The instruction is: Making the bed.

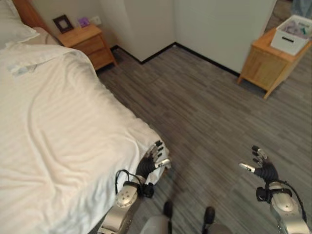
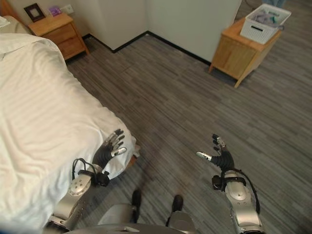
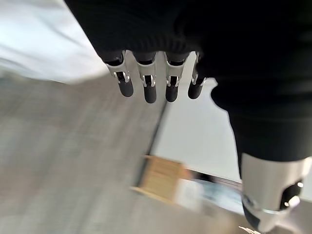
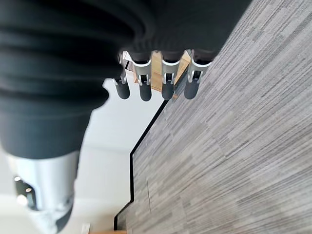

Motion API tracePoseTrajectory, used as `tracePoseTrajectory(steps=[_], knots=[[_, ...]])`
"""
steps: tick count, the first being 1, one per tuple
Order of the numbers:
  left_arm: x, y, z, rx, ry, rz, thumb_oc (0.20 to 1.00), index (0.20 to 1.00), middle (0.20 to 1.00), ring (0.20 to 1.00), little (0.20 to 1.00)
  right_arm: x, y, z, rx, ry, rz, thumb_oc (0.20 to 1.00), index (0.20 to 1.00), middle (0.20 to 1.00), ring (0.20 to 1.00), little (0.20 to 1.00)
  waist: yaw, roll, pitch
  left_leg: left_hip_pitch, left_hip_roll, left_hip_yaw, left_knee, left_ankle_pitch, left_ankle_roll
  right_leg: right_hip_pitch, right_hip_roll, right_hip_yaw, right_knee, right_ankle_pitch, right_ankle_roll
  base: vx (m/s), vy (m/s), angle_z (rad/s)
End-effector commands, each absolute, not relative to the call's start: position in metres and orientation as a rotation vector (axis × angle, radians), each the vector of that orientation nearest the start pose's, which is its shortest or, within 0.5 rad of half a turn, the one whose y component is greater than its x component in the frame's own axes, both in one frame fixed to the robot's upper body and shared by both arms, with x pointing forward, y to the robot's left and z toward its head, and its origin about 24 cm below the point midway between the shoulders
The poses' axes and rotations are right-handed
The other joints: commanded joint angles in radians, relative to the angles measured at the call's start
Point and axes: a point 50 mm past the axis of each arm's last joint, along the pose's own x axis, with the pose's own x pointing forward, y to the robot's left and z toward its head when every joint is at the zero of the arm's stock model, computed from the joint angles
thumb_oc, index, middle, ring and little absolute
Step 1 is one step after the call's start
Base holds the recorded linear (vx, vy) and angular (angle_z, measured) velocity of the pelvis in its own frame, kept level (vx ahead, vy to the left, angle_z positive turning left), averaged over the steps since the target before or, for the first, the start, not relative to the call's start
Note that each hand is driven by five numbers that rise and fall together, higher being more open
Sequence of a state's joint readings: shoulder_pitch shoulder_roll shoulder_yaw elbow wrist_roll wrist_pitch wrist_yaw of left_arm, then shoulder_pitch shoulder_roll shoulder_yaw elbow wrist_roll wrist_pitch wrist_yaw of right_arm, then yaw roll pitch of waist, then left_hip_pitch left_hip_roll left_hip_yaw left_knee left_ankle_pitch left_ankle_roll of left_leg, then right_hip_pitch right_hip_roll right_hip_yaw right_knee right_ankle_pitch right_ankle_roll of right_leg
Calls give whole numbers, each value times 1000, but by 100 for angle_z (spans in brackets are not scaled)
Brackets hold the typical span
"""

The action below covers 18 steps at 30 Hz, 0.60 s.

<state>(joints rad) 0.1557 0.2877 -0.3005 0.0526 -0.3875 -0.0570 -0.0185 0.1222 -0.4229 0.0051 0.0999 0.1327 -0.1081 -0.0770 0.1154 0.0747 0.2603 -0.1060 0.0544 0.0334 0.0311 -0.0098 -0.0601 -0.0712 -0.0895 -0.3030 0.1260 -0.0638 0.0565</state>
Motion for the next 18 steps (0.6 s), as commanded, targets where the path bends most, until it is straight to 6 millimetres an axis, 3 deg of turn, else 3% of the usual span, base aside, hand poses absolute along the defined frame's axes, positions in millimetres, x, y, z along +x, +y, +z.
tracePoseTrajectory(steps=[1, 2, 4, 5, 6, 7, 8, 9, 10, 11, 12, 13, 14, 15, 16, 18], knots=[[210, 153, 13, -92, 126, -228, 1000, 1000, 1000, 1000, 1000, 239, -235, 58, -346, -85, -64, 1000, 1000, 1000, 1000, 1000, 57, -72, -19, -151, -116, -16, -77, 185, -5, 300, 56, 69, -213, -75, 43, 315, 1, -15], [210, 153, 13, -91, 127, -227, 1000, 1000, 1000, 1000, 1000, 239, -235, 58, -346, -85, -63, 1000, 1000, 1000, 1000, 1000, 59, -74, -18, -147, -117, -13, -79, 185, -4, 302, 54, 71, -213, -75, 44, 346, 17, -15], [207, 156, 9, -87, 148, -213, 1000, 1000, 1000, 1000, 1000, 239, -229, 56, -369, -72, -32, 1000, 1000, 1000, 1000, 1000, 71, -109, -40, -113, -131, -46, -85, 158, 32, 350, 41, 96, -213, -87, 54, 540, 63, -44], [206, 155, 9, -66, 157, -244, 1000, 1000, 1000, 1000, 1000, 237, -224, 52, -376, -64, -20, 1000, 1000, 1000, 1000, 1000, 75, -146, -42, -84, -140, -58, -99, 162, 65, 332, 24, 101, -56, -91, 66, 494, 80, -56], [206, 155, 9, -66, 157, -244, 1000, 1000, 1000, 1000, 1000, 237, -225, 52, -376, -64, -21, 1000, 1000, 1000, 1000, 1000, 76, -143, -45, -88, -137, -58, -100, 164, 65, 326, 26, 103, -56, -88, 65, 586, 137, -59], [211, 152, 9, -39, 158, -269, 1000, 1000, 1000, 1000, 1000, 236, -216, 44, -348, -41, -7, 1000, 1000, 1000, 1000, 1000, 57, -173, -36, -25, -154, -55, -106, 119, 106, 194, -5, 121, 258, 84, 152, 361, 165, -59], [213, 152, 12, -33, 150, -270, 1000, 1000, 1000, 1000, 1000, 237, -214, 45, -342, -44, 0, 1000, 1000, 1000, 1000, 1000, 48, -161, -27, 5, -149, -55, -111, 107, 118, 140, -23, 117, 370, 144, 177, 361, 164, -60], [213, 152, 12, -33, 149, -271, 1000, 1000, 1000, 1000, 1000, 237, -214, 45, -343, -44, 0, 1000, 1000, 1000, 1000, 1000, 50, -158, -30, 1, -145, -54, -112, 109, 117, 135, -19, 119, 369, 148, 176, 486, 265, -34], [222, 144, 21, -11, 109, -319, 1000, 1000, 1000, 1000, 1000, 240, -202, 45, -345, -57, 24, 1000, 1000, 1000, 1000, 1000, 0, -99, -1, 99, -99, -59, -118, 56, 134, 22, -90, 46, 556, 217, 170, 400, 196, -17], [223, 144, 21, -10, 109, -319, 1000, 1000, 1000, 1000, 1000, 240, -202, 45, -345, -57, 24, 1000, 1000, 1000, 1000, 1000, -3, -101, 3, 103, -103, -63, -118, 55, 135, 25, -95, 43, 560, 213, 171, 605, 202, 0], [227, 142, 24, 10, 97, -331, 1000, 1000, 1000, 1000, 1000, 241, -201, 45, -342, -58, 14, 1000, 1000, 1000, 1000, 1000, -14, -96, 14, 130, -91, -64, -118, 33, 128, 0, -139, 8, 530, 185, 158, 447, -34, 19], [230, 140, 27, 12, 85, -346, 1000, 1000, 1000, 1000, 1000, 240, -199, 44, -318, -51, 14, 1000, 1000, 1000, 1000, 1000, -31, -88, 24, 161, -75, -84, -118, 14, 118, -43, -134, -7, 447, 154, 139, 625, -75, 21], [231, 138, 25, 9, 95, -352, 1000, 1000, 1000, 1000, 1000, 239, -195, 41, -282, -44, 23, 1000, 1000, 1000, 1000, 1000, -42, -90, 33, 189, -70, -90, -118, -9, 107, -69, -112, -10, 361, 115, 121, 425, -86, 24], [231, 138, 25, 10, 94, -352, 1000, 1000, 1000, 1000, 1000, 239, -195, 42, -282, -45, 23, 1000, 1000, 1000, 1000, 1000, -43, -88, 32, 187, -67, -91, -118, -8, 106, -66, -108, -13, 354, 119, 119, 555, -157, 21], [231, 139, 24, 1, 97, -342, 1000, 1000, 1000, 1000, 1000, 235, -196, 38, -278, -25, 32, 1000, 1000, 1000, 1000, 1000, -59, -101, 30, 227, -61, -113, -118, -51, 80, -76, -73, 1, 127, 94, 113, 558, -175, 39], [226, 142, 16, 5, 129, -329, 1000, 1000, 1000, 1000, 1000, 230, -198, 31, -283, 5, 31, 1000, 1000, 1000, 1000, 1000, -85, -113, 19, 264, -49, -160, -118, -87, 63, -85, -1, 106, -89, 122, 110, 602, -167, 53]])
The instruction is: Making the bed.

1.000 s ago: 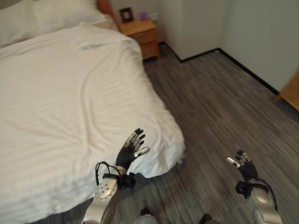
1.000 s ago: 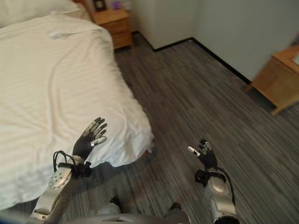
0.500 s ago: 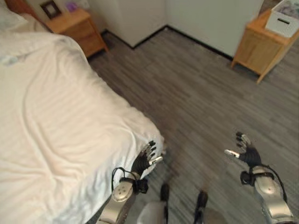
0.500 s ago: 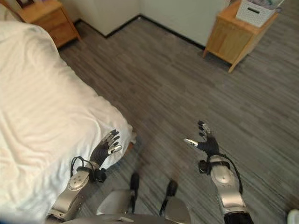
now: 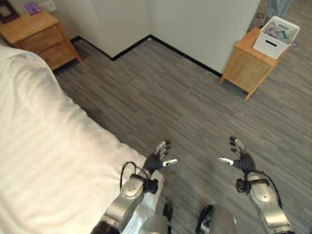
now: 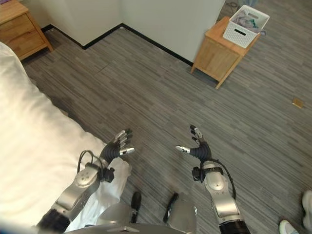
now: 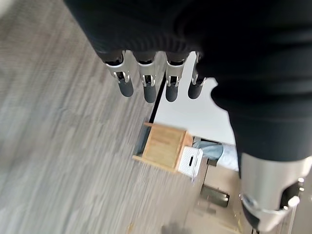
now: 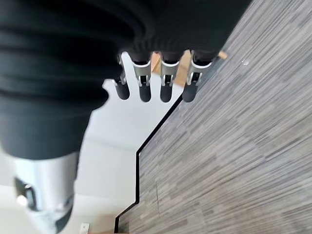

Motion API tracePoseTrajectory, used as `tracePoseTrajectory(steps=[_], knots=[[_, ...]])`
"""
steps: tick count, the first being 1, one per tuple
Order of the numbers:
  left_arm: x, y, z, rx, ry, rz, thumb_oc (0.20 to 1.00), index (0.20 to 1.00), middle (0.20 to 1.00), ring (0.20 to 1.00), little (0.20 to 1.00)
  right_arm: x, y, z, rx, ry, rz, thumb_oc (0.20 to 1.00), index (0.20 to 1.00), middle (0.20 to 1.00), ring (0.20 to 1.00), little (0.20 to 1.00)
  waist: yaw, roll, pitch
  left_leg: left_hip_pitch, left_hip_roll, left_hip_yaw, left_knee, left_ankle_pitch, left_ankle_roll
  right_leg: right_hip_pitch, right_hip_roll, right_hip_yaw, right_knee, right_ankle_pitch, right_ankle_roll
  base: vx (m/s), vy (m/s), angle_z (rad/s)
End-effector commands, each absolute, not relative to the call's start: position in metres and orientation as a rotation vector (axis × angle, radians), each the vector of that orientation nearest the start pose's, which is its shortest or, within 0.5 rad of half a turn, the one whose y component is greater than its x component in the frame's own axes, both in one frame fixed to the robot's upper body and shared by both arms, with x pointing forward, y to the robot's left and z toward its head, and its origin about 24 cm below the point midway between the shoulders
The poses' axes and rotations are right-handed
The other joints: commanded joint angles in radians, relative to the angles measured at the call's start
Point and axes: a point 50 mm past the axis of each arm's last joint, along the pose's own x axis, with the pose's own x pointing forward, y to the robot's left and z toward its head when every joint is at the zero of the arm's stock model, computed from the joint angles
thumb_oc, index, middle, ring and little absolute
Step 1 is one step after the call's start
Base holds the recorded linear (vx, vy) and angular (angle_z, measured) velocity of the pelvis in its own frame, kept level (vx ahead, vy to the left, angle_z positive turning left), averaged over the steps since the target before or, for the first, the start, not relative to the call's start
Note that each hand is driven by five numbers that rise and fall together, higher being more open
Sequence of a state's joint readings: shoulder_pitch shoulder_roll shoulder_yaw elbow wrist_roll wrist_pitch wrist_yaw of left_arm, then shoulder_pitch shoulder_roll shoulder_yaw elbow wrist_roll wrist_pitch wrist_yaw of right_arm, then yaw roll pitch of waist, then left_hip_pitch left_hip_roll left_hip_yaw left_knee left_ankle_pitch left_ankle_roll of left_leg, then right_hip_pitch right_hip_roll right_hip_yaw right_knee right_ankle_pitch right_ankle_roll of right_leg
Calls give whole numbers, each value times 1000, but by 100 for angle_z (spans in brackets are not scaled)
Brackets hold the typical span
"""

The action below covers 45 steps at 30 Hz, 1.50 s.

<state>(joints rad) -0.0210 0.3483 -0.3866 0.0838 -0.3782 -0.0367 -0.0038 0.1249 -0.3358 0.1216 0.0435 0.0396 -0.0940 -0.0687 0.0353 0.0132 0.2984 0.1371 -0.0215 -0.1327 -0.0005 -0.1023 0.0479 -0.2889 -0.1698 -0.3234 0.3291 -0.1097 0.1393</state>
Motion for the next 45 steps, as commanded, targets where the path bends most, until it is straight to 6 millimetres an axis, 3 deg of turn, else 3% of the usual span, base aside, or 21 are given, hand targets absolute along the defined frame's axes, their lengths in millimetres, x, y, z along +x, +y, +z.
tracePoseTrajectory(steps=[1, 4, 6, 8, 11, 12, 14, 18, 20, 25, 28, 29, 30, 31, 34, 36, 37, 38, 40, 42, 45], knots=[[226, 142, 16, 5, 129, -329, 1000, 1000, 1000, 1000, 1000, 230, -198, 31, -282, 5, 32, 1000, 1000, 1000, 1000, 1000, -5, -52, -20, 18, 26, 6, -87, 8, -45, 133, 79, 127, -298, 173, 27, 406, -83, 61], [223, 148, 13, 21, 138, -299, 1000, 1000, 1000, 1000, 1000, 224, -203, 28, -345, 28, 28, 1000, 1000, 1000, 1000, 1000, -22, -59, -41, 68, 61, -62, -87, -26, -64, 100, 89, 216, -366, 237, 35, 505, -157, 87], [221, 154, 10, 33, 141, -266, 1000, 1000, 1000, 1000, 1000, 221, -200, 25, -373, 42, 57, 1000, 1000, 1000, 1000, 1000, -4, -68, -53, 89, 92, -78, -28, -20, -77, 145, 98, 188, -358, 228, 15, 591, -256, 113], [223, 161, 16, 16, 117, -187, 1000, 1000, 1000, 1000, 1000, 221, -199, 21, -385, 61, 76, 1000, 1000, 1000, 1000, 1000, 31, -52, -22, -98, 61, -61, 399, 105, -108, 256, 99, 160, -402, 209, -39, 402, -186, 57], [224, 166, 20, -39, 102, -134, 1000, 1000, 1000, 1000, 1000, 229, -202, 30, -415, 25, 52, 1000, 1000, 1000, 1000, 1000, 65, -55, 29, -262, 22, -10, 606, 135, -93, 299, 75, 115, -416, 186, -65, 102, -143, 63], [224, 172, 22, -60, 95, -100, 1000, 1000, 1000, 1000, 1000, 233, -202, 32, -434, 14, 41, 1000, 1000, 1000, 1000, 1000, 78, -52, 34, -291, 51, 42, 620, 122, -82, 317, 78, 96, -416, 157, -73, 278, -194, 21], [216, 181, 15, -128, 124, -18, 1000, 1000, 1000, 1000, 1000, 236, -205, 36, -461, 6, 11, 1000, 1000, 1000, 1000, 1000, 107, -38, 29, -362, 119, 168, 525, 103, -104, 373, 52, 20, -416, 93, -68, 388, -137, 47], [202, 193, 2, -164, 176, 70, 1000, 1000, 1000, 1000, 1000, 239, -200, 38, -473, -8, 22, 1000, 1000, 1000, 1000, 1000, 140, -30, -13, -380, 65, 232, 251, 96, -85, 422, 51, -28, -416, 45, -43, 447, 47, 68], [191, 197, -7, -168, 220, 138, 1000, 1000, 1000, 1000, 1000, 238, -198, 36, -496, 0, 17, 1000, 1000, 1000, 1000, 1000, 167, -11, -50, -378, 59, 307, -38, 246, -101, 502, 88, -63, -416, -6, -28, 563, 142, 81], [189, 203, -9, -135, 233, 192, 1000, 1000, 1000, 1000, 1000, 237, -198, 31, -503, 34, 15, 1000, 1000, 1000, 1000, 1000, 175, -65, -92, -385, 83, 395, -80, 263, -108, 615, 81, -101, -416, -41, 4, 546, 146, 43], [191, 205, -9, -86, 236, 198, 1000, 1000, 1000, 1000, 1000, 231, -192, 23, -496, 56, 15, 1000, 1000, 1000, 1000, 1000, 183, -128, -119, -346, 37, 391, -87, 253, -65, 591, 3, -111, -244, 48, 55, 526, 287, 30], [193, 208, -8, -72, 233, 204, 1000, 1000, 1000, 1000, 1000, 231, -190, 22, -490, 60, 14, 1000, 1000, 1000, 1000, 1000, 182, -149, -121, -323, 10, 381, -87, 227, -43, 560, -35, -95, -140, 131, 83, 482, 343, 15], [197, 210, -2, -47, 219, 202, 1000, 1000, 1000, 1000, 1000, 231, -187, 21, -488, 62, 11, 1000, 1000, 1000, 1000, 1000, 169, -159, -106, -258, -15, 374, -87, 180, -8, 500, -93, -64, 71, 323, 122, 600, 442, 25], [199, 212, 1, -21, 208, 191, 1000, 1000, 1000, 1000, 1000, 232, -188, 23, -495, 55, 2, 1000, 1000, 1000, 1000, 1000, 153, -141, -94, -230, -5, 367, -87, 178, 10, 449, -102, -43, 160, 391, 114, 439, 333, 42], [206, 213, 7, 20, 178, 177, 1000, 1000, 1000, 1000, 1000, 233, -188, 23, -498, 54, -5, 1000, 1000, 1000, 1000, 1000, 125, -127, -83, -189, 0, 336, -87, 133, 19, 376, -128, -34, 232, 384, 98, 369, 169, 83], [214, 212, 13, 31, 153, 166, 1000, 1000, 1000, 1000, 1000, 234, -189, 25, -495, 50, -22, 1000, 1000, 1000, 1000, 1000, 99, -108, -66, -159, 18, 288, -87, 114, 9, 288, -111, -16, 213, 298, 67, 514, 52, 98], [217, 211, 15, 23, 141, 169, 1000, 1000, 1000, 1000, 1000, 233, -190, 27, -483, 38, -29, 1000, 1000, 1000, 1000, 1000, 63, -95, -51, -123, 33, 229, -87, 98, -13, 223, -70, -16, 115, 183, 27, 544, -35, 140], [218, 211, 15, 21, 138, 167, 1000, 1000, 1000, 1000, 1000, 233, -190, 27, -480, 38, -28, 1000, 1000, 1000, 1000, 1000, 57, -95, -50, -112, 39, 209, -87, 93, -19, 210, -55, -13, 78, 164, 21, 412, -43, 158], [218, 212, 14, 13, 142, 175, 1000, 1000, 1000, 1000, 1000, 234, -189, 28, -474, 35, -21, 1000, 1000, 1000, 1000, 1000, 39, -97, -53, -97, 46, 178, -87, 80, -35, 191, -15, 14, -51, 145, 14, 399, -104, 142], [214, 215, 10, 6, 158, 181, 1000, 1000, 1000, 1000, 1000, 234, -187, 27, -475, 36, -5, 1000, 1000, 1000, 1000, 1000, 7, -108, -57, -44, 46, 121, -87, 37, -54, 171, 61, 132, -295, 168, 21, 633, -170, 124], [211, 217, 8, 12, 172, 183, 1000, 1000, 1000, 1000, 1000, 234, -186, 27, -476, 40, 3, 1000, 1000, 1000, 1000, 1000, 1, -115, -63, -21, 46, 96, -87, 26, -65, 159, 65, 158, -368, 212, 26, 370, -102, 83]])
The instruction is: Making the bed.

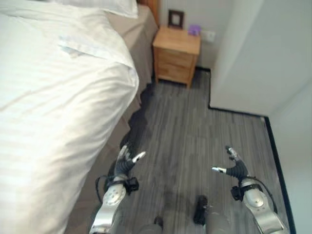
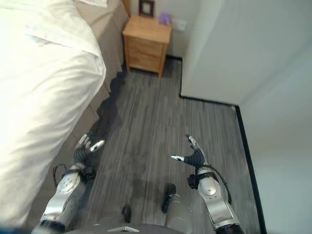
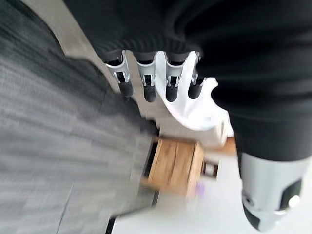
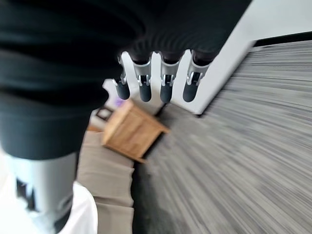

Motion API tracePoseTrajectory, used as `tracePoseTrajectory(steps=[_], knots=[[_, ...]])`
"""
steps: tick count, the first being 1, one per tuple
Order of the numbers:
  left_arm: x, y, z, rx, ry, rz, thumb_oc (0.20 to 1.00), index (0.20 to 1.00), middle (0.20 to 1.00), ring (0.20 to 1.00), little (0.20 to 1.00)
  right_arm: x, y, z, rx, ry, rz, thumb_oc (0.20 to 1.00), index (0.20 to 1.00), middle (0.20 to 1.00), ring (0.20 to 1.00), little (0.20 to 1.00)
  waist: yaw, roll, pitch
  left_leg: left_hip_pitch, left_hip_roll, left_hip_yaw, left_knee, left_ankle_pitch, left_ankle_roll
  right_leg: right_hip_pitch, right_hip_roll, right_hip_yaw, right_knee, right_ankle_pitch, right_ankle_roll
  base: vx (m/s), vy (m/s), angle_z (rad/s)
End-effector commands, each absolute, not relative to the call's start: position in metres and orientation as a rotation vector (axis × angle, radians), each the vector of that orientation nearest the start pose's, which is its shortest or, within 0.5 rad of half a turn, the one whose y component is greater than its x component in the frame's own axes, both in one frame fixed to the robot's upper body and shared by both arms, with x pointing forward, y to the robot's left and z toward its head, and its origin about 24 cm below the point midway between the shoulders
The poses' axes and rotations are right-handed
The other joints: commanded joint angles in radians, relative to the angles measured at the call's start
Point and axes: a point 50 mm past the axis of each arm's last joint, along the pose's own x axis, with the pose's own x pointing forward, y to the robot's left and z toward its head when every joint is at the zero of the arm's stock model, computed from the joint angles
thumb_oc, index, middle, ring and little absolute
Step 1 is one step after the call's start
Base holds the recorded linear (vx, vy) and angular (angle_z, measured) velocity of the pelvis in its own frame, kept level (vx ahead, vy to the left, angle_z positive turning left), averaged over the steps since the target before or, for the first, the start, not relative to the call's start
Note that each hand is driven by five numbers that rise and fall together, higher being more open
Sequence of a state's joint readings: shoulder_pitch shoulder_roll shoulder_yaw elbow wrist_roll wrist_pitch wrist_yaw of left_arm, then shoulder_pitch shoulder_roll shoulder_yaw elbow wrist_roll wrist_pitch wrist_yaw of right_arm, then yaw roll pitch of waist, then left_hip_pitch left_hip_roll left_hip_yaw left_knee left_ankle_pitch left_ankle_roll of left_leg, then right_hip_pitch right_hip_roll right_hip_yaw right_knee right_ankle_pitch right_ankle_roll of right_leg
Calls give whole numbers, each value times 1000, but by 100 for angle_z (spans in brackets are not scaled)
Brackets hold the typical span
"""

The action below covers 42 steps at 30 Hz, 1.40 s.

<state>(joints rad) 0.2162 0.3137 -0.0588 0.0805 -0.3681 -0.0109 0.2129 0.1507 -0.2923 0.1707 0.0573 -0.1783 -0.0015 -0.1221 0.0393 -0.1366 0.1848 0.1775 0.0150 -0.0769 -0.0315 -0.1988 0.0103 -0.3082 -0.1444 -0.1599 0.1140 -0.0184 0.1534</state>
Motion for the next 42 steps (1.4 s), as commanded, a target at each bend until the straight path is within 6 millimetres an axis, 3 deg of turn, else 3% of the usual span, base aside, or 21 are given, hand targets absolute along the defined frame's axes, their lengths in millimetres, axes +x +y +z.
tracePoseTrajectory(steps=[1, 6, 7, 8, 9, 10, 11, 12, 15, 17, 18, 20, 27, 30, 31, 32, 33, 35, 36, 39, 42], knots=[[209, 218, 7, 16, 178, 180, 1000, 1000, 1000, 1000, 1000, 233, -186, 26, -481, 44, 5, 1000, 1000, 1000, 1000, 1000, -7, 39, 49, -47, 16, 29, -56, 109, -34, 176, 46, -11, -185, 139, 16, 498, -188, 72], [201, 223, 0, 33, 209, 205, 1000, 1000, 1000, 1000, 1000, 232, -179, 23, -488, 47, 43, 1000, 1000, 1000, 1000, 1000, -21, 53, 24, 62, 71, -14, -32, 60, -56, 182, 57, -11, -166, 156, 3, 498, -243, 16], [198, 222, -2, -4, 209, 229, 1000, 1000, 1000, 1000, 1000, 232, -175, 22, -488, 48, 70, 1000, 1000, 1000, 1000, 1000, -18, 74, 20, 22, 93, 4, 147, 110, -84, 233, 77, -24, -174, 139, -23, 211, -131, -8], [198, 222, -2, -3, 208, 229, 1000, 1000, 1000, 1000, 1000, 232, -175, 22, -488, 47, 70, 1000, 1000, 1000, 1000, 1000, -20, 71, 19, 16, 89, 2, 150, 112, -84, 230, 72, -25, -174, 141, -23, 344, -311, -6], [201, 221, 2, -46, 188, 239, 1000, 1000, 1000, 1000, 1000, 235, -177, 26, -477, 32, 58, 1000, 1000, 1000, 1000, 1000, 3, 67, 52, -124, 75, -4, 390, 216, -85, 293, 76, -32, -190, 109, -64, 114, -178, -16], [201, 220, 3, -46, 187, 238, 1000, 1000, 1000, 1000, 1000, 235, -178, 26, -477, 32, 57, 1000, 1000, 1000, 1000, 1000, 2, 68, 53, -131, 75, -7, 403, 211, -86, 292, 76, -34, -190, 109, -64, 234, -378, 4], [203, 220, 8, -53, 161, 232, 1000, 1000, 1000, 1000, 1000, 238, -180, 32, -467, 3, 47, 1000, 1000, 1000, 1000, 1000, 29, 56, 94, -245, 55, 7, 617, 258, -71, 339, 70, -44, -200, 85, -97, 92, -191, -5], [204, 220, 9, -53, 160, 232, 1000, 1000, 1000, 1000, 1000, 238, -180, 33, -467, 1, 46, 1000, 1000, 1000, 1000, 1000, 28, 60, 94, -254, 58, 4, 633, 251, -70, 337, 74, -46, -199, 85, -97, 275, -300, -3], [206, 218, 11, -83, 149, 244, 1000, 1000, 1000, 1000, 1000, 240, -180, 34, -466, 1, 43, 1000, 1000, 1000, 1000, 1000, 56, 65, 109, -332, 72, 77, 579, 211, -62, 375, 62, -52, -201, 36, -98, 259, -80, 1], [203, 219, 9, -103, 152, 268, 1000, 1000, 1000, 1000, 1000, 242, -181, 38, -471, -9, 45, 1000, 1000, 1000, 1000, 1000, 71, 82, 86, -354, 31, 126, 284, 178, -48, 415, 67, -50, -201, -4, -80, 452, 29, 15], [203, 219, 9, -103, 152, 268, 1000, 1000, 1000, 1000, 1000, 242, -181, 38, -471, -9, 45, 1000, 1000, 1000, 1000, 1000, 71, 80, 84, -350, 27, 128, 271, 187, -47, 413, 64, -50, -201, -2, -79, 289, 73, 10], [198, 216, 2, -104, 185, 276, 1000, 1000, 1000, 1000, 1000, 242, -180, 35, -490, -1, 55, 1000, 1000, 1000, 1000, 1000, 83, 119, 58, -377, 12, 133, -20, 321, -64, 463, 107, -49, -201, -56, -76, 507, 101, -9], [191, 215, -6, -118, 220, 290, 1000, 1000, 1000, 1000, 1000, 239, -181, 28, -492, 33, 49, 1000, 1000, 1000, 1000, 1000, 106, 108, 18, -410, 18, 187, -54, 437, -96, 628, 105, -9, -201, -131, -69, 497, 96, -3], [191, 216, -4, -103, 218, 286, 1000, 1000, 1000, 1000, 1000, 239, -174, 30, -484, 15, 60, 1000, 1000, 1000, 1000, 1000, 107, 85, -1, -396, 25, 189, -56, 428, -69, 644, 80, -11, -170, -143, -55, 344, 130, -49], [197, 217, 5, -55, 185, 249, 1000, 1000, 1000, 1000, 1000, 241, -173, 34, -478, -10, 51, 1000, 1000, 1000, 1000, 1000, 102, 56, -8, -375, 7, 188, -56, 392, -49, 581, 58, 6, -29, -121, -32, 478, 265, -56], [200, 218, 11, -9, 162, 225, 1000, 1000, 1000, 1000, 1000, 240, -173, 34, -470, -14, 40, 1000, 1000, 1000, 1000, 1000, 95, 45, -5, -354, 1, 196, -56, 369, -33, 533, 49, 14, 94, -58, -9, 442, 299, -41], [209, 221, 28, 85, 93, 194, 1000, 1000, 1000, 1000, 1000, 240, -172, 35, -437, -21, 20, 1000, 1000, 1000, 1000, 1000, 79, 36, -2, -313, -9, 216, -56, 330, -7, 484, 16, 21, 240, 90, 21, 306, 270, -9], [213, 223, 34, 124, 68, 180, 1000, 1000, 1000, 1000, 1000, 241, -169, 36, -420, -25, 26, 1000, 1000, 1000, 1000, 1000, 72, 49, 5, -283, -1, 222, -56, 312, 5, 420, 3, 18, 349, 145, 36, 286, 248, -6], [219, 225, 57, 240, -38, 145, 1000, 1000, 1000, 1000, 1000, 241, -170, 43, -392, -61, 25, 1000, 1000, 1000, 1000, 1000, 20, 81, 27, -208, 14, 223, -56, 273, 21, 333, -22, 20, 510, 226, 36, 451, 301, 4], [224, 229, 80, 297, -136, 145, 1000, 1000, 1000, 1000, 1000, 242, -168, 48, -356, -86, 19, 1000, 1000, 1000, 1000, 1000, -12, 104, 45, -138, 31, 227, -56, 223, 19, 252, -108, -60, 477, 164, 7, 444, 165, 13], [225, 229, 88, 277, -176, 145, 1000, 1000, 1000, 1000, 1000, 241, -169, 52, -326, -100, 21, 1000, 1000, 1000, 1000, 1000, -36, 102, 55, -97, 41, 199, -56, 190, -7, 209, -71, -53, 272, 71, -6, 425, -36, 14]])
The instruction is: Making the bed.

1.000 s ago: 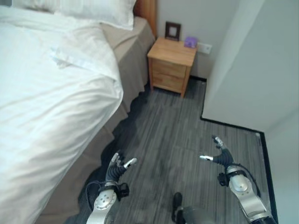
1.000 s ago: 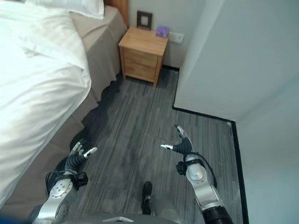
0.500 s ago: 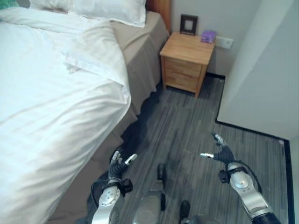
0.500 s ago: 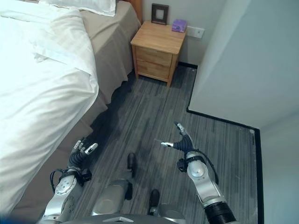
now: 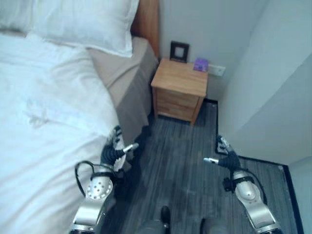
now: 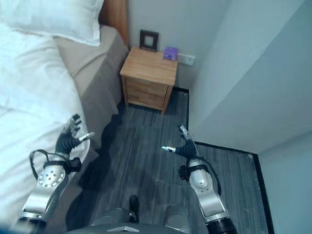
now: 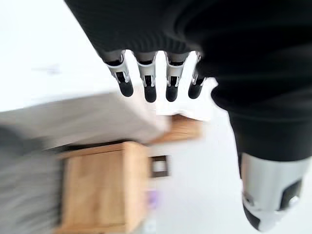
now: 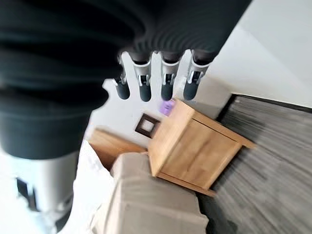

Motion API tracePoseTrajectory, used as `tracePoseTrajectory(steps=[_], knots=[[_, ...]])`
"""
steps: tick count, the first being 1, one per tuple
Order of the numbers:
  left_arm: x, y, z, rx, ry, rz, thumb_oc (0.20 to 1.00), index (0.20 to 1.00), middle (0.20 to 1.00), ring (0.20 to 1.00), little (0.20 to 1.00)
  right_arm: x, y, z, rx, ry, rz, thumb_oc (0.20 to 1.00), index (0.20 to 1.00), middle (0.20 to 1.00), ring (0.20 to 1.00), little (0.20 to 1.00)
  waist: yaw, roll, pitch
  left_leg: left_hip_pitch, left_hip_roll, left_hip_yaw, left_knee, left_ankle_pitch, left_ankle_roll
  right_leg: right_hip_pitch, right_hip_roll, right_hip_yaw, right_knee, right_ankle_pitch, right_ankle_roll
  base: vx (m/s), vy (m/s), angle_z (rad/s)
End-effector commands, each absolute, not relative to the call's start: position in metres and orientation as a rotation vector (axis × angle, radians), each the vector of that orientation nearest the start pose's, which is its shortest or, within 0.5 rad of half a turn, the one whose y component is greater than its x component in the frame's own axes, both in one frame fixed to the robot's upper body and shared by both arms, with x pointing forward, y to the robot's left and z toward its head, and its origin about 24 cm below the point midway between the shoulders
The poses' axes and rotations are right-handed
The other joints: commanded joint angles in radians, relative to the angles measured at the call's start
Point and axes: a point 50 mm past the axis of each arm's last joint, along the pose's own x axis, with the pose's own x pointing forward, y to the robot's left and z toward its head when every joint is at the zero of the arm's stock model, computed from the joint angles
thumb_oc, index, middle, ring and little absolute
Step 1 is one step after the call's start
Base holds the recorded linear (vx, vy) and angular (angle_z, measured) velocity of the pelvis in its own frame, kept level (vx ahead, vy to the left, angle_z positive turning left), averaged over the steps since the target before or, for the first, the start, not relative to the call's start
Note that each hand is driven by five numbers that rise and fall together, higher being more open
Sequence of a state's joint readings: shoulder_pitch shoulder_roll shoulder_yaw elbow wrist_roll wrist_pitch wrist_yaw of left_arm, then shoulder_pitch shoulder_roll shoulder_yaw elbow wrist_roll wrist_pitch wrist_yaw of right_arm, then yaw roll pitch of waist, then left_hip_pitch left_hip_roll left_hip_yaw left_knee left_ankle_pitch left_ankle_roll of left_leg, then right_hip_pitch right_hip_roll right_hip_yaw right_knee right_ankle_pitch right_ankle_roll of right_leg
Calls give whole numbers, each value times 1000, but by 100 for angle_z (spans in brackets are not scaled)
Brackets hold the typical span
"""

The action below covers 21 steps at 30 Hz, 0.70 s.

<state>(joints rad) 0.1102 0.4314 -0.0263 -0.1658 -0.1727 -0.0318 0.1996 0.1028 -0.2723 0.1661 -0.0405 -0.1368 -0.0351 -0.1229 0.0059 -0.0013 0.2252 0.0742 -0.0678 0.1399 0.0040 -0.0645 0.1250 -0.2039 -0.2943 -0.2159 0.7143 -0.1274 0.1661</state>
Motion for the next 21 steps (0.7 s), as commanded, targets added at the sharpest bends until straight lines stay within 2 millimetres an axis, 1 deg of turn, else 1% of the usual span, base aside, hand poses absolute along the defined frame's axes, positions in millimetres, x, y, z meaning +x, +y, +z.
tracePoseTrajectory(steps=[1, 2, 3, 4, 5, 6, 7, 8, 9, 10, 11, 12, 13, 14, 15, 16, 17, 18, 19, 20, 21], knots=[[225, 229, 88, 277, -176, 145, 1000, 1000, 1000, 1000, 1000, 241, -169, 52, -326, -101, 21, 1000, 1000, 1000, 1000, 1000, -3, -31, 14, 4, 127, -19, -91, 58, -122, 107, 82, 0, -337, 186, -21, 460, -158, 35], [225, 227, 88, 264, -181, 135, 1000, 1000, 1000, 1000, 1000, 242, -171, 54, -332, -112, 20, 1000, 1000, 1000, 1000, 1000, -25, -41, 12, 25, 124, -63, -91, 31, -141, 104, 145, 91, -582, 161, -15, 473, -170, 50], [226, 226, 87, 261, -181, 129, 1000, 1000, 1000, 1000, 1000, 241, -172, 54, -337, -110, 22, 1000, 1000, 1000, 1000, 1000, -33, -43, 10, 36, 126, -91, -91, 17, -151, 110, 159, 147, -680, 174, -11, 472, -169, 71], [226, 226, 87, 261, -181, 129, 1000, 1000, 1000, 1000, 1000, 241, -172, 54, -337, -110, 22, 1000, 1000, 1000, 1000, 1000, -33, -44, 9, 34, 126, -91, -91, 20, -151, 112, 159, 146, -686, 180, -11, 320, -132, 63], [228, 226, 88, 260, -183, 124, 1000, 1000, 1000, 1000, 1000, 241, -173, 54, -347, -107, 23, 1000, 1000, 1000, 1000, 1000, -42, -47, 8, 44, 132, -122, -91, 6, -161, 104, 162, 212, -763, 204, -3, 283, -143, 124], [229, 227, 87, 262, -179, 121, 1000, 1000, 1000, 1000, 1000, 240, -175, 53, -357, -102, 21, 1000, 1000, 1000, 1000, 1000, -39, -49, 5, 51, 136, -137, -91, -3, -171, 97, 153, 218, -784, 223, 5, 514, -313, 134], [227, 232, 82, 306, -150, 127, 1000, 1000, 1000, 1000, 1000, 238, -178, 48, -387, -81, 18, 1000, 1000, 1000, 1000, 1000, -21, -55, -6, 67, 150, -169, -91, -13, -184, 104, 142, 199, -764, 225, 6, 346, -232, 149], [227, 232, 82, 307, -149, 127, 1000, 1000, 1000, 1000, 1000, 237, -177, 48, -387, -79, 19, 1000, 1000, 1000, 1000, 1000, -24, -55, -7, 67, 151, -173, -91, -13, -184, 104, 141, 195, -761, 221, 6, 367, -277, 105], [224, 234, 81, 299, -152, 139, 1000, 1000, 1000, 1000, 1000, 239, -173, 49, -385, -90, 39, 1000, 1000, 1000, 1000, 1000, -24, -58, -8, 87, 166, -163, -91, -18, -194, 106, 144, 185, -760, 242, 5, 406, -282, 113], [219, 239, 74, 247, -124, 185, 1000, 1000, 1000, 1000, 1000, 241, -172, 49, -404, -90, 60, 1000, 1000, 1000, 1000, 1000, -21, -44, -25, 101, 200, -176, -86, -12, -203, 137, 159, 170, -778, 235, -14, 506, -368, 93], [214, 242, 68, 218, -99, 208, 1000, 1000, 1000, 1000, 1000, 242, -171, 49, -402, -91, 70, 1000, 1000, 1000, 1000, 1000, -14, -40, -23, 80, 210, -178, 0, 2, -210, 166, 163, 158, -797, 228, -27, 421, -422, 76], [211, 247, 65, 177, -83, 230, 1000, 1000, 1000, 1000, 1000, 248, -174, 53, -429, -102, 78, 1000, 1000, 1000, 1000, 1000, 12, -33, 13, -68, 206, -169, 243, 64, -224, 211, 154, 106, -802, 201, -57, 150, -246, 33], [211, 247, 65, 177, -84, 230, 1000, 1000, 1000, 1000, 1000, 249, -174, 53, -429, -104, 77, 1000, 1000, 1000, 1000, 1000, 8, -32, 13, -78, 206, -174, 256, 60, -224, 210, 153, 102, -802, 201, -57, 21, -245, 33], [213, 246, 63, 156, -76, 233, 1000, 1000, 1000, 1000, 1000, 252, -177, 57, -443, -113, 68, 1000, 1000, 1000, 1000, 1000, 20, -34, 42, -152, 201, -150, 351, 87, -216, 229, 141, 63, -802, 189, -73, 96, -206, 61], [213, 245, 59, 122, -56, 234, 1000, 1000, 1000, 1000, 1000, 257, -182, 63, -463, -128, 45, 1000, 1000, 1000, 1000, 1000, 35, -34, 54, -197, 188, -41, 328, 61, -202, 261, 135, 6, -802, 159, -78, 197, -226, 86], [212, 245, 54, 105, -37, 242, 1000, 1000, 1000, 1000, 1000, 259, -182, 67, -472, -136, 45, 1000, 1000, 1000, 1000, 1000, 49, -32, 47, -209, 154, -13, 271, 35, -190, 269, 135, -7, -802, 148, -73, 218, -136, 99], [212, 245, 54, 105, -37, 242, 1000, 1000, 1000, 1000, 1000, 259, -182, 67, -472, -136, 45, 1000, 1000, 1000, 1000, 1000, 49, -35, 45, -210, 150, -12, 265, 40, -188, 266, 132, -6, -802, 150, -72, 207, -22, 76], [210, 247, 48, 106, -12, 256, 1000, 1000, 1000, 1000, 1000, 261, -180, 68, -467, -143, 51, 1000, 1000, 1000, 1000, 1000, 58, -30, 31, -220, 105, 11, 206, 36, -176, 273, 139, -14, -802, 143, -67, 337, -25, 53], [207, 252, 44, 130, 14, 274, 1000, 1000, 1000, 1000, 1000, 262, -182, 68, -476, -138, 48, 1000, 1000, 1000, 1000, 1000, 57, -7, 5, -205, 82, 125, 69, 85, -160, 298, 177, -36, -802, 118, -61, 493, -46, 22], [209, 251, 45, 149, 15, 268, 1000, 1000, 1000, 1000, 1000, 262, -184, 69, -477, -139, 38, 1000, 1000, 1000, 1000, 1000, 39, 3, -6, -189, 103, 224, 21, 103, -173, 316, 188, -52, -802, 86, -54, 377, -42, 27], [208, 251, 45, 149, 15, 269, 1000, 1000, 1000, 1000, 1000, 263, -184, 69, -478, -139, 38, 1000, 1000, 1000, 1000, 1000, 38, 2, -6, -184, 101, 224, 14, 107, -174, 318, 188, -52, -802, 84, -54, 265, 8, 68]])
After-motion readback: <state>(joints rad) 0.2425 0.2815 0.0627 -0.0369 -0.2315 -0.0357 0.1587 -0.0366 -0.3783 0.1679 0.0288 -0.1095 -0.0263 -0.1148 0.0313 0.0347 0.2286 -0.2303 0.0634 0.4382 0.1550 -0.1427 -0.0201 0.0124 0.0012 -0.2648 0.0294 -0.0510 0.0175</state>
